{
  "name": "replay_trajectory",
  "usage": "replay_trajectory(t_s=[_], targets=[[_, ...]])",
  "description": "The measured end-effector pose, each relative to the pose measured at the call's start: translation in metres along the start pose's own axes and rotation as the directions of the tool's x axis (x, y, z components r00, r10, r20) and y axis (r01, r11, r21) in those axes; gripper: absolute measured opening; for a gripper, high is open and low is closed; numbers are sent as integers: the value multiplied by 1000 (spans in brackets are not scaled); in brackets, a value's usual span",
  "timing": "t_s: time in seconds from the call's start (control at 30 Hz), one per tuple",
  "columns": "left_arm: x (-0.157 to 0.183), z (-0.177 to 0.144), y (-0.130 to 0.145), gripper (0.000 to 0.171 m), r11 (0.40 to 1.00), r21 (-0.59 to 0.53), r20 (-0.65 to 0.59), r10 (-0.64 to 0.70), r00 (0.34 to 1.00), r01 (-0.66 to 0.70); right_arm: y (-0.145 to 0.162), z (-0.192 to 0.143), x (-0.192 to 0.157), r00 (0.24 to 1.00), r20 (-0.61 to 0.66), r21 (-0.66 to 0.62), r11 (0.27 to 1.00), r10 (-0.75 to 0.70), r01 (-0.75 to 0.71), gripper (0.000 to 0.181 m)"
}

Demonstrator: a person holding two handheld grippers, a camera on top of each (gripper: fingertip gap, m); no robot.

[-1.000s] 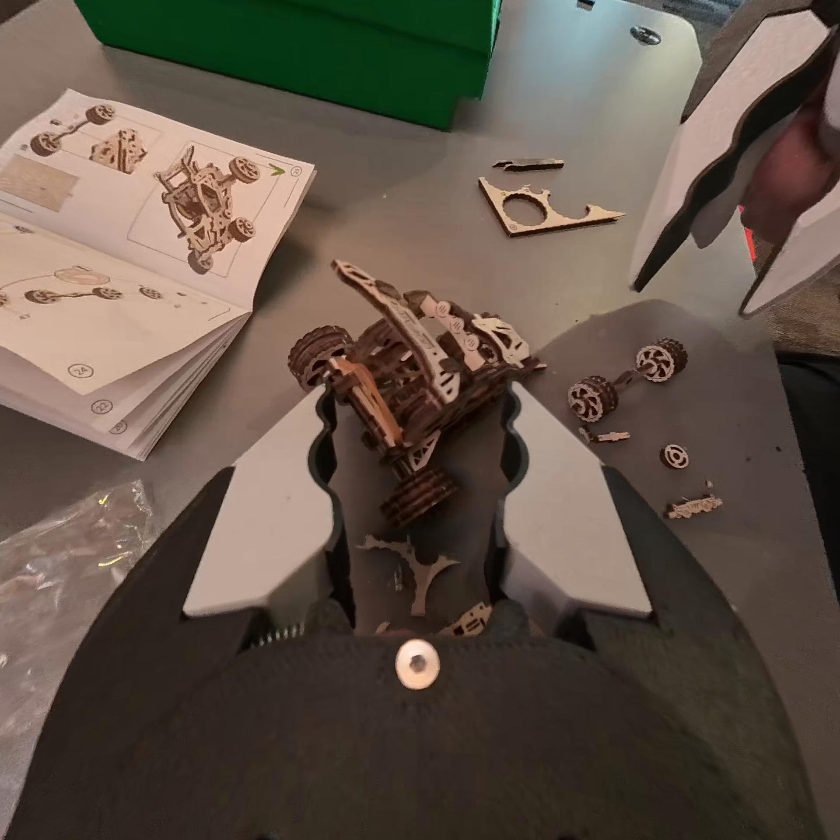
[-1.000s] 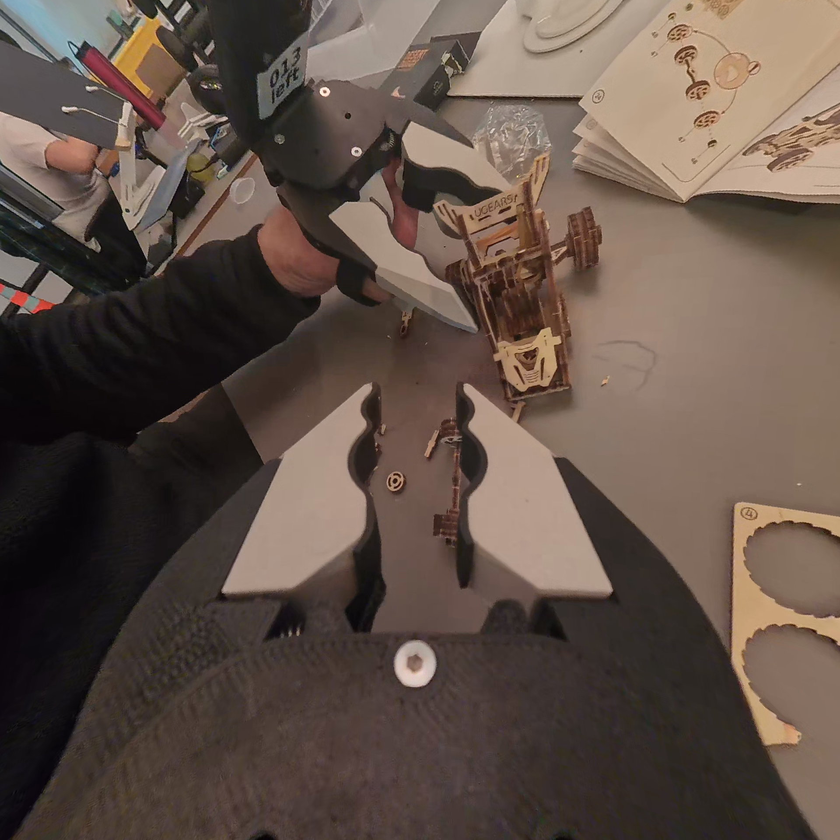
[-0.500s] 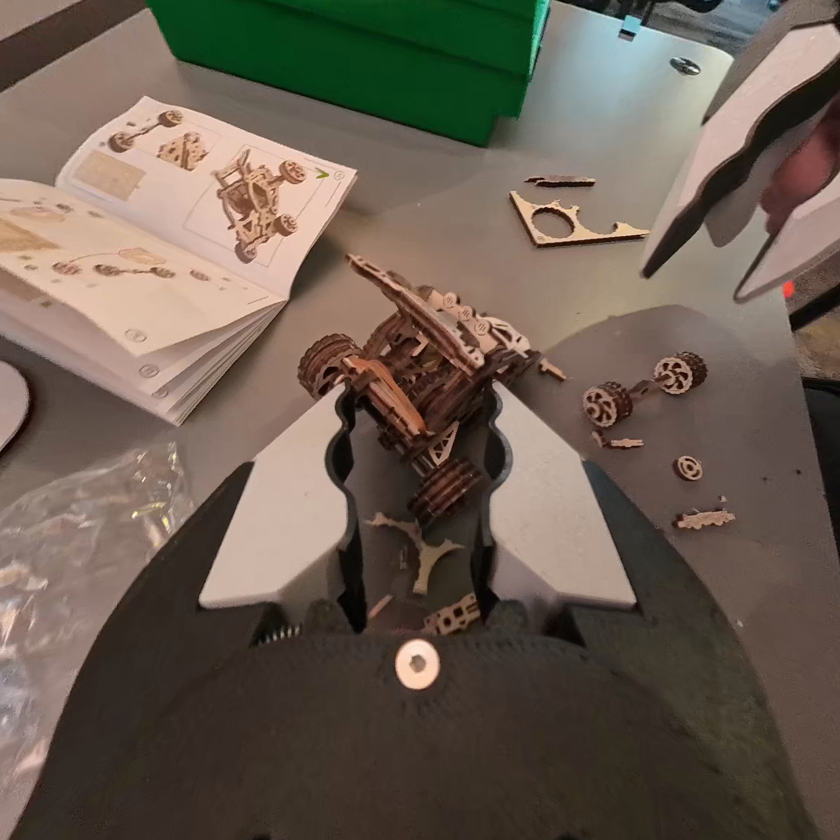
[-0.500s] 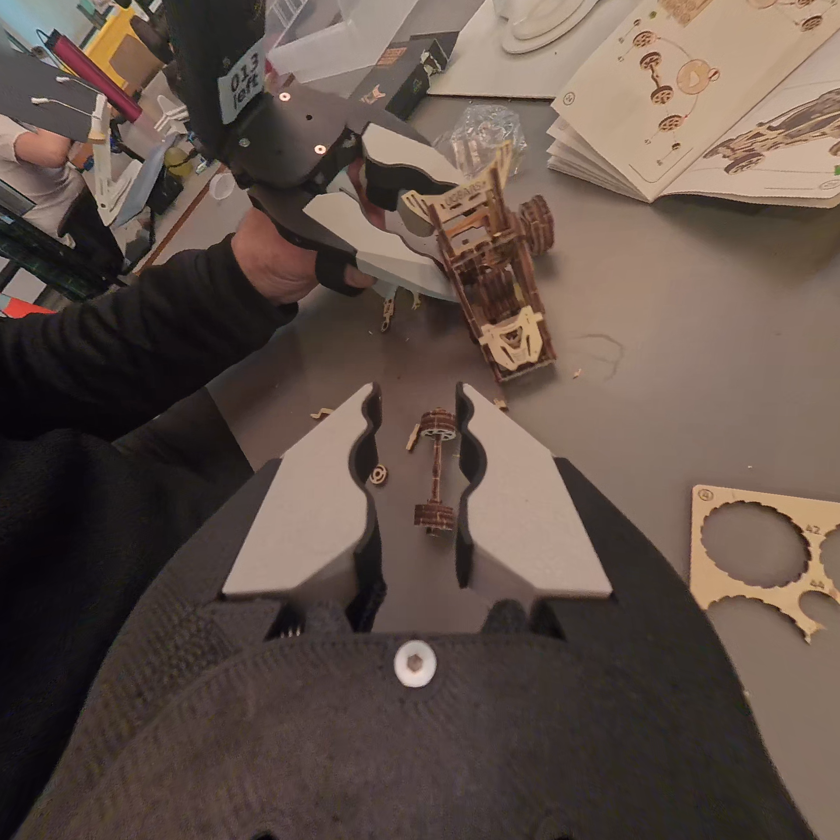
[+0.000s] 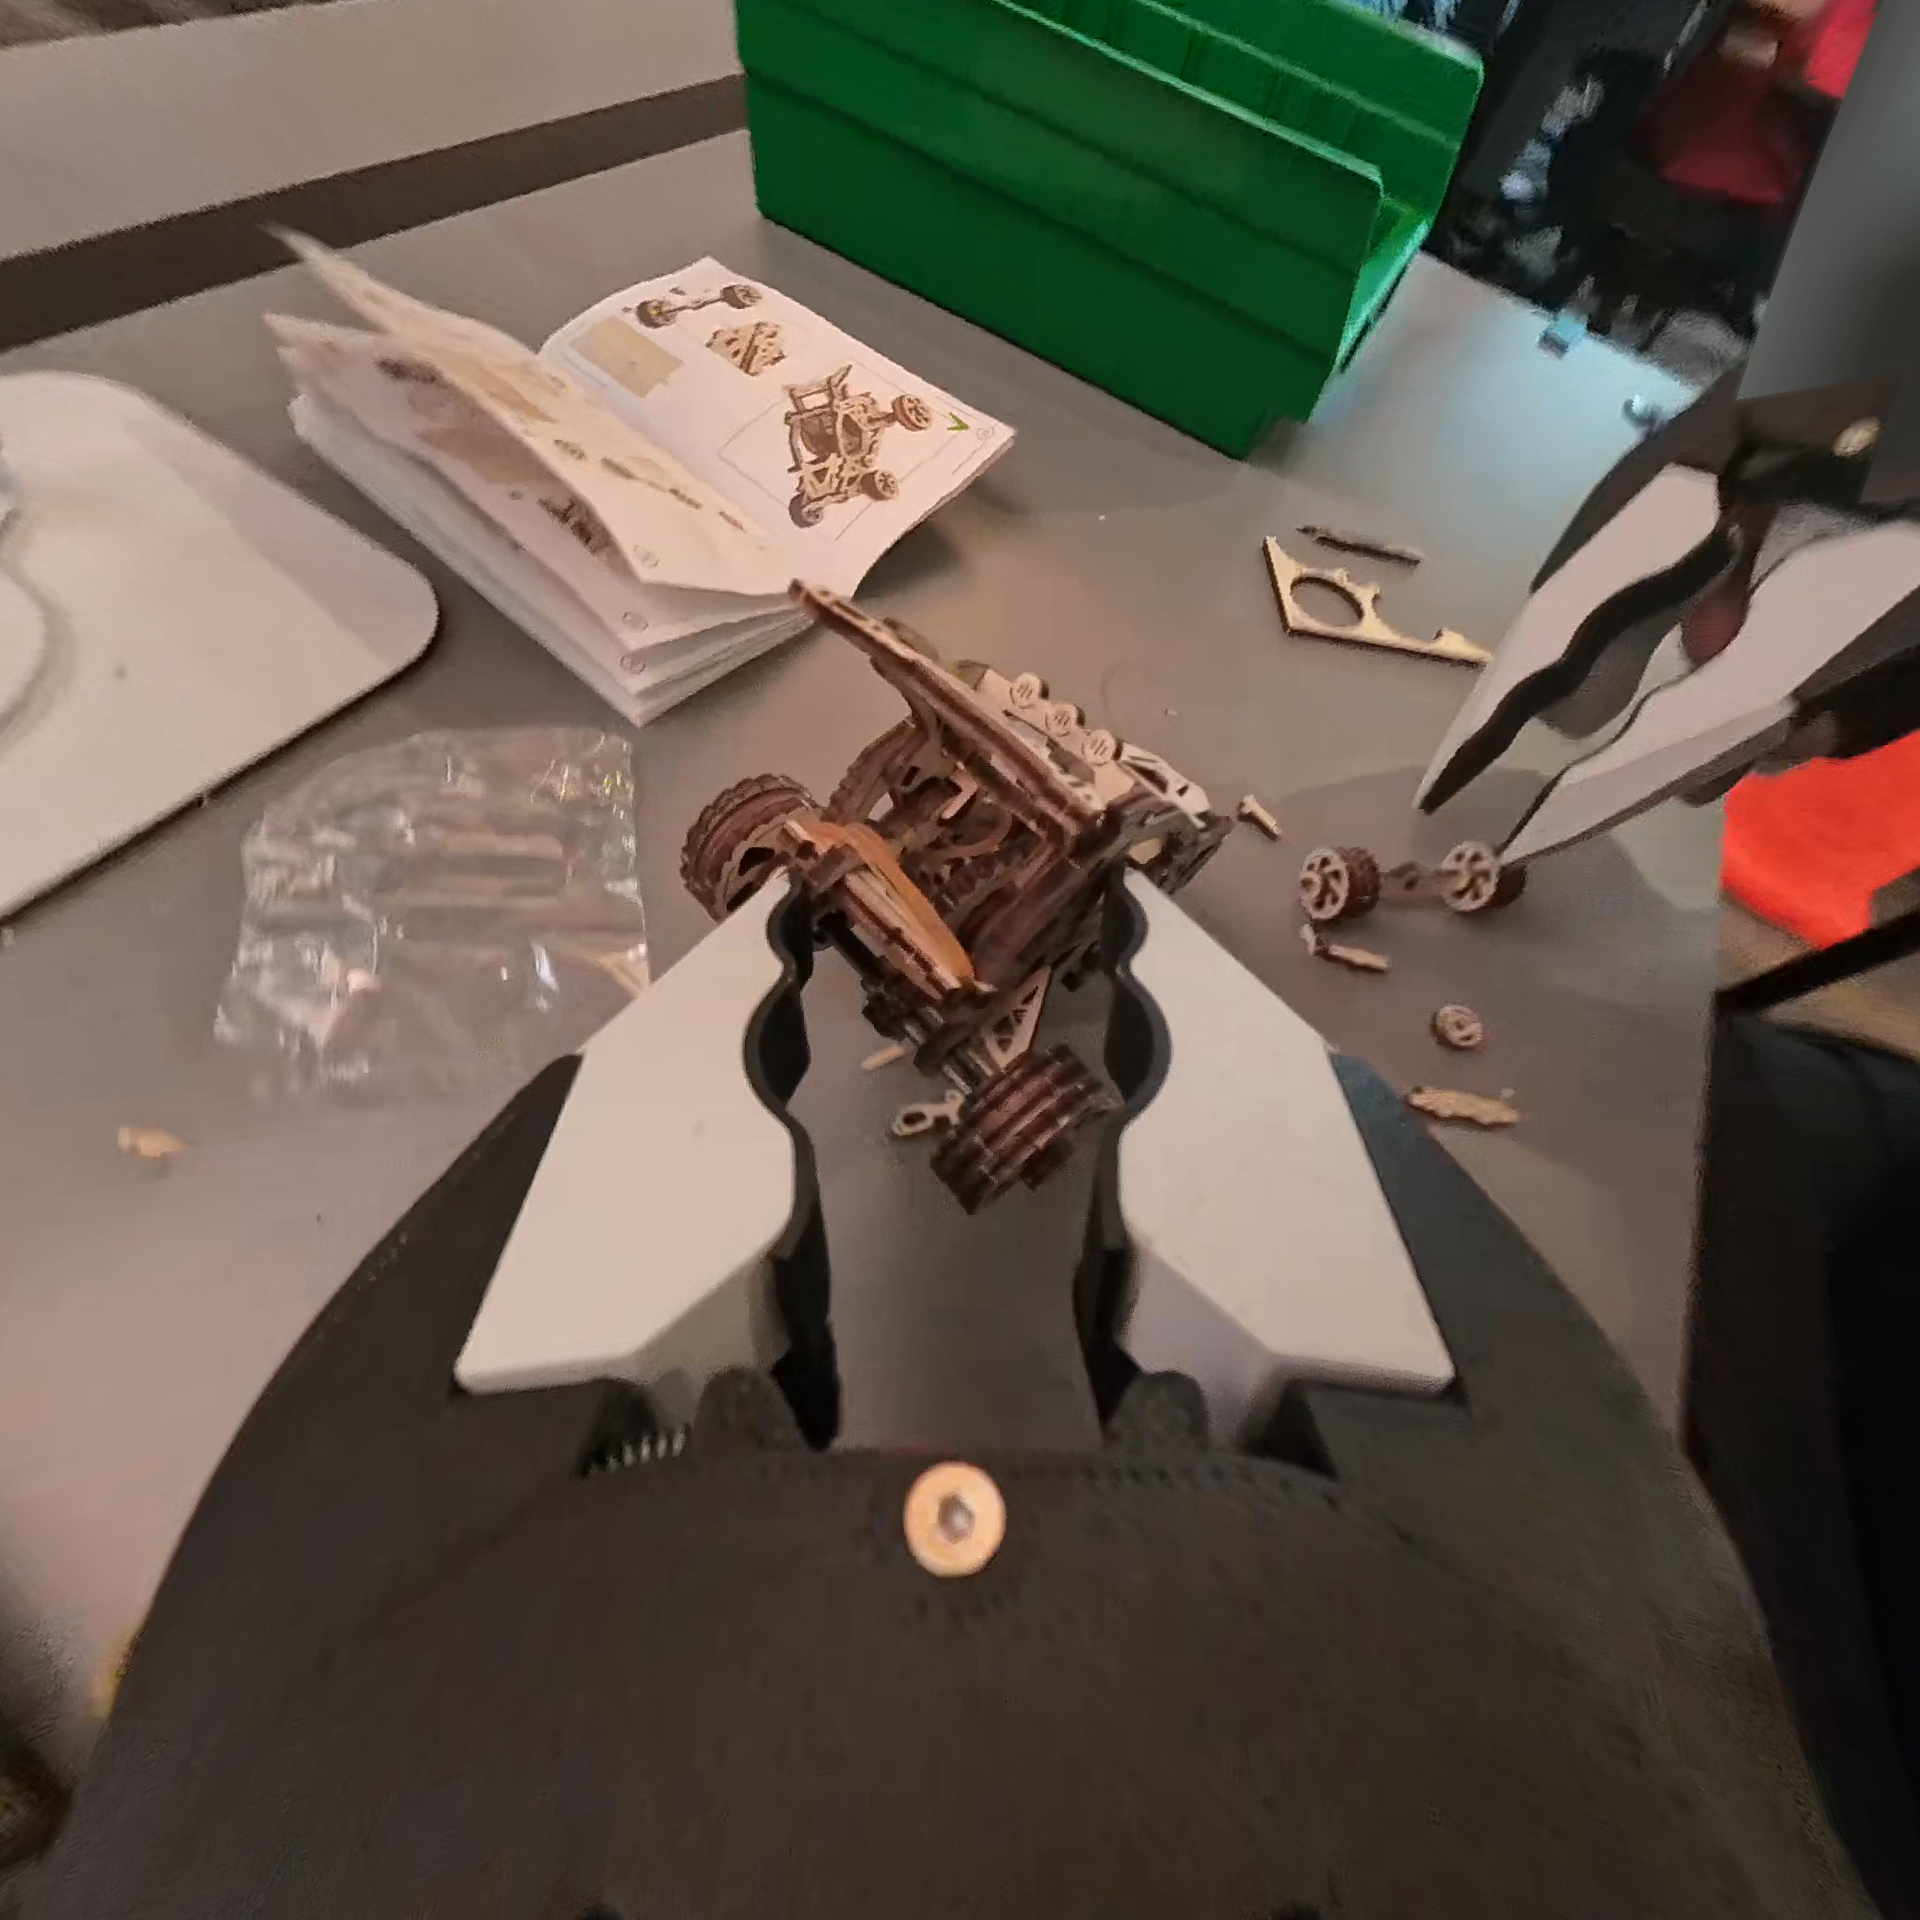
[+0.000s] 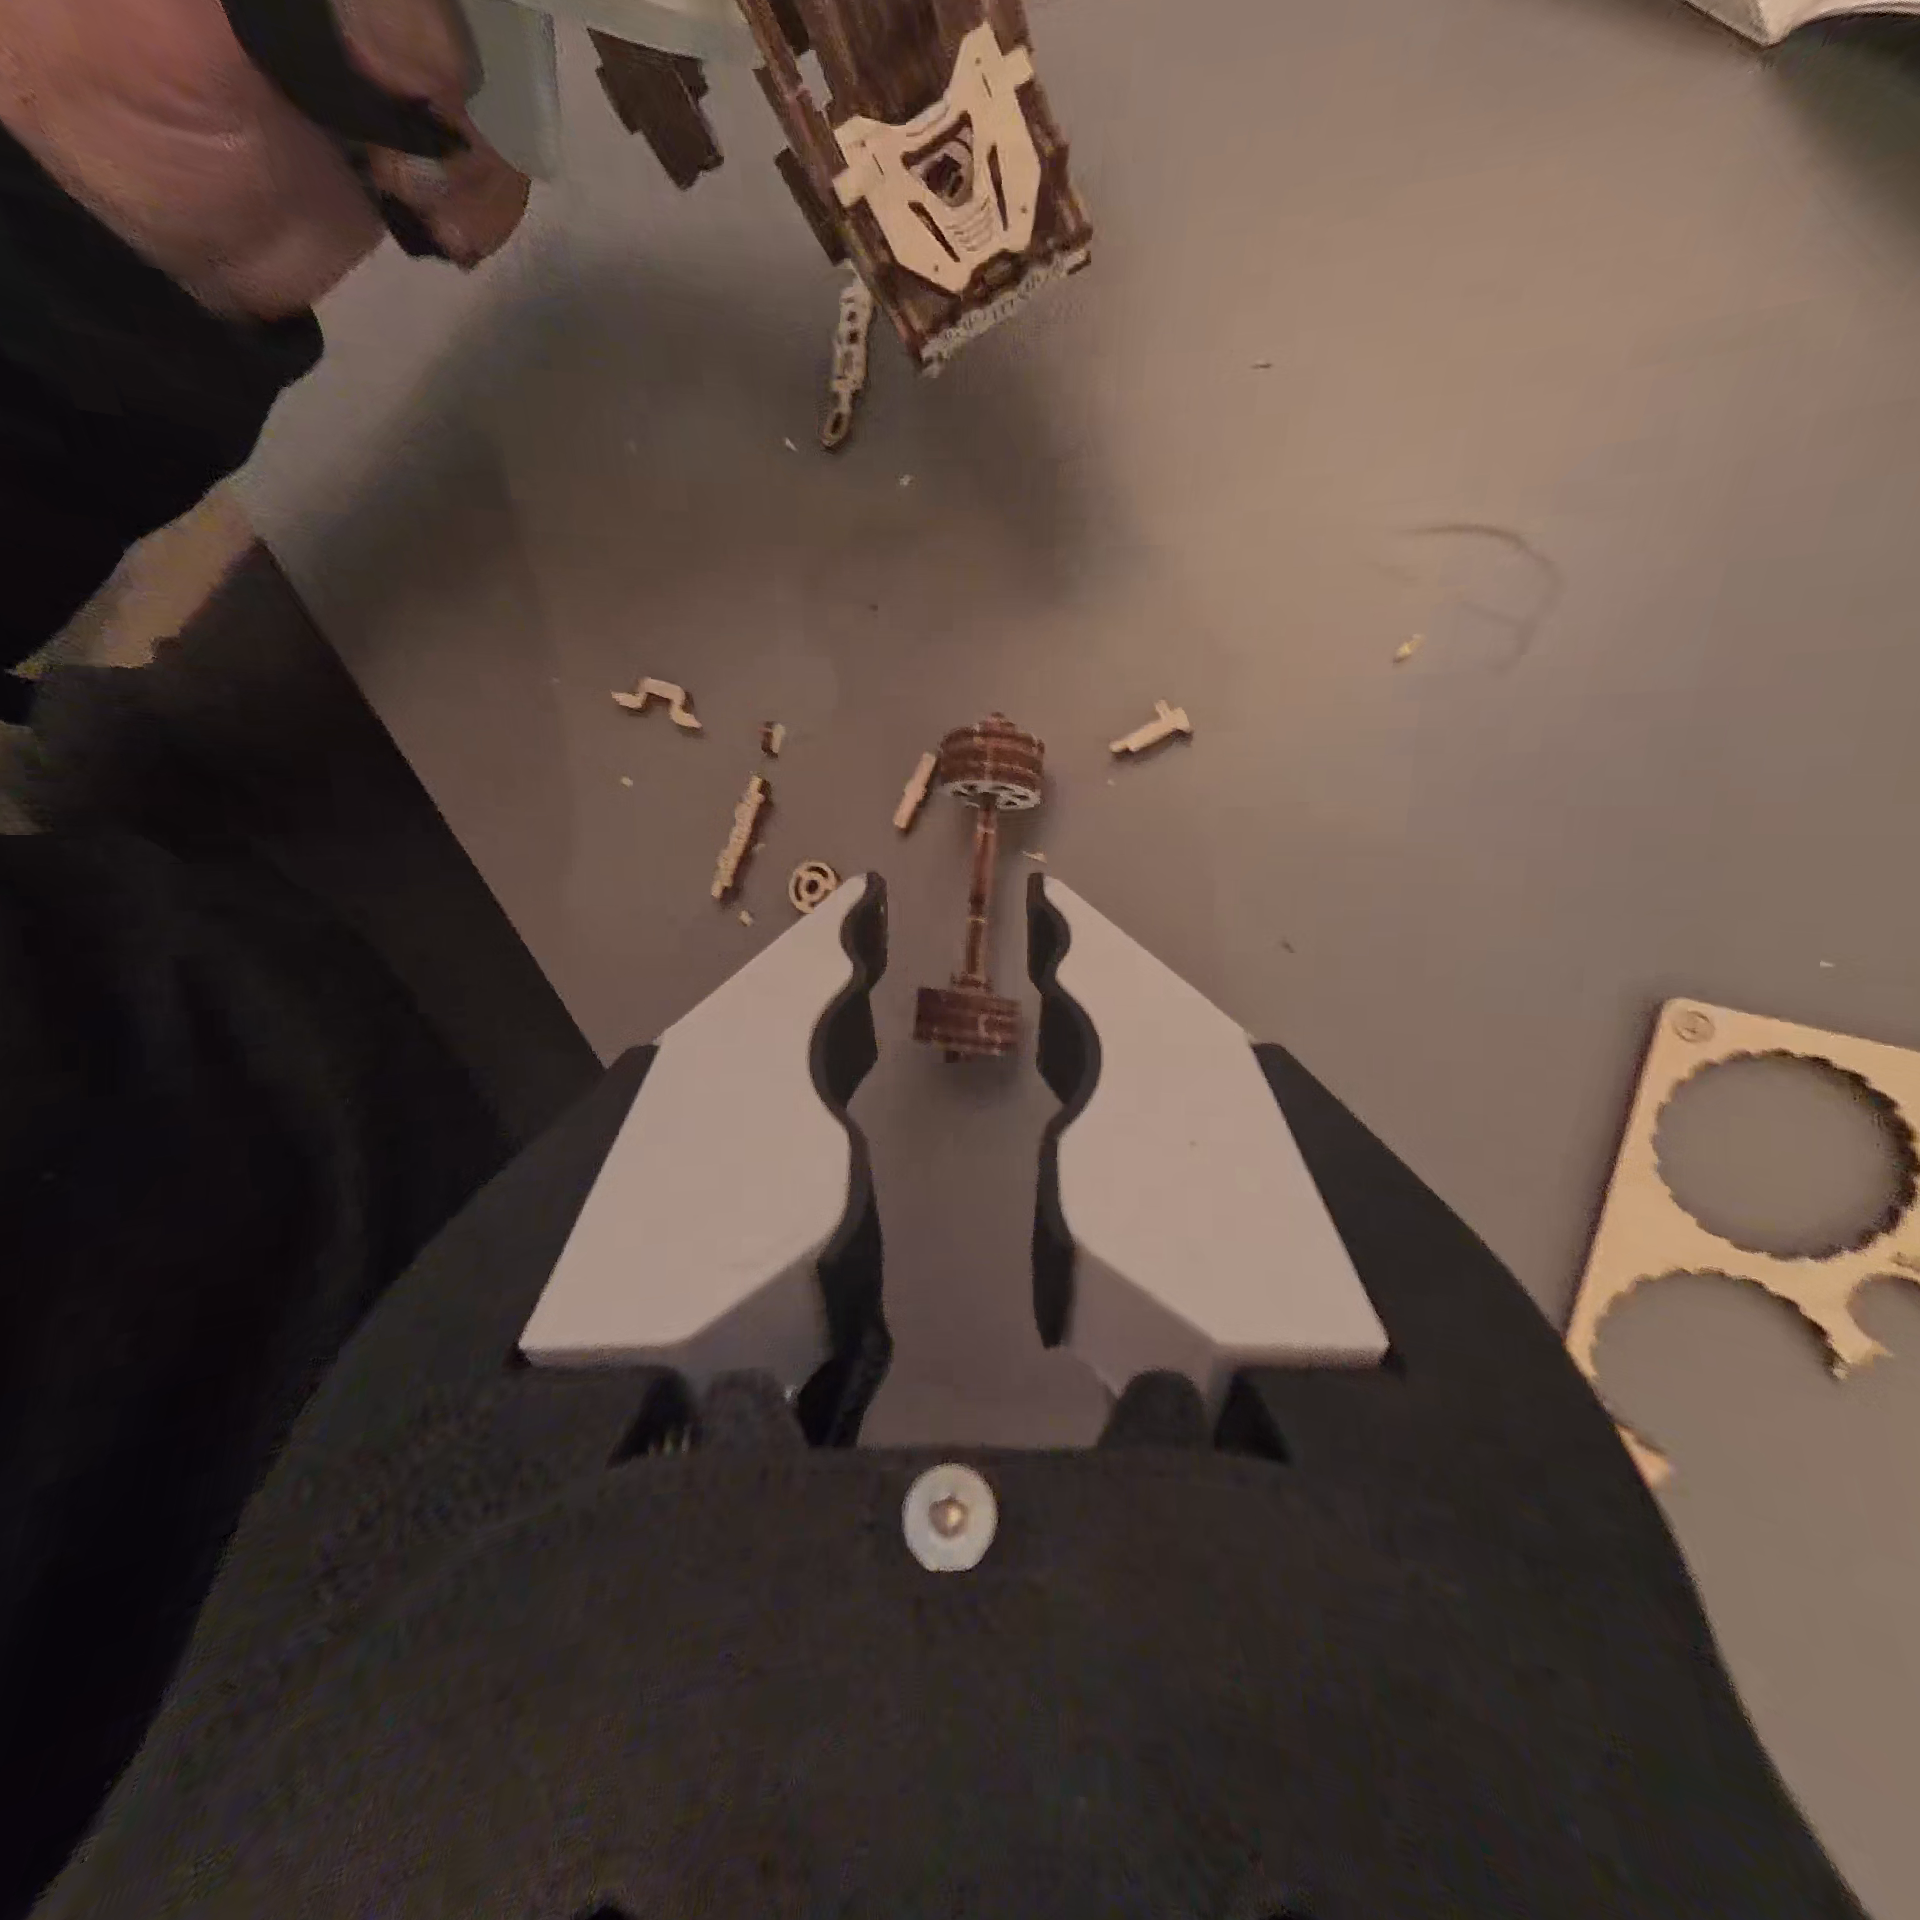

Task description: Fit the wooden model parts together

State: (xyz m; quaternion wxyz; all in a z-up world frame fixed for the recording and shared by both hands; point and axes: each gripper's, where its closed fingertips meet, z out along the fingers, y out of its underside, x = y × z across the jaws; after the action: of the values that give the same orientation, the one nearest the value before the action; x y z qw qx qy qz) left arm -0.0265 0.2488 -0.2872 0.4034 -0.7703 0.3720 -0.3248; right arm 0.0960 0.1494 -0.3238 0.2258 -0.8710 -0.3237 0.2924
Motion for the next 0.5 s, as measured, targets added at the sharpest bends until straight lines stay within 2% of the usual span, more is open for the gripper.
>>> replay_trajectory(t_s=[0.1,0.2,0.27,0.5], targets=[[-3,-19,6,53,980,61,7,-188,982,188,7,9,4,1000,-19,-64,998,-9,8,20],[-7,-36,16,53,933,127,10,-340,940,336,7,15,-2,1000,16,-71,997,2,0,3],[-8,-47,21,53,893,170,-6,-421,907,416,7,16,-2,1000,16,-74,997,0,1,0],[-10,-76,18,53,729,294,-183,-593,785,619,3,19,-4,999,42,-65,998,17,-14,0]])
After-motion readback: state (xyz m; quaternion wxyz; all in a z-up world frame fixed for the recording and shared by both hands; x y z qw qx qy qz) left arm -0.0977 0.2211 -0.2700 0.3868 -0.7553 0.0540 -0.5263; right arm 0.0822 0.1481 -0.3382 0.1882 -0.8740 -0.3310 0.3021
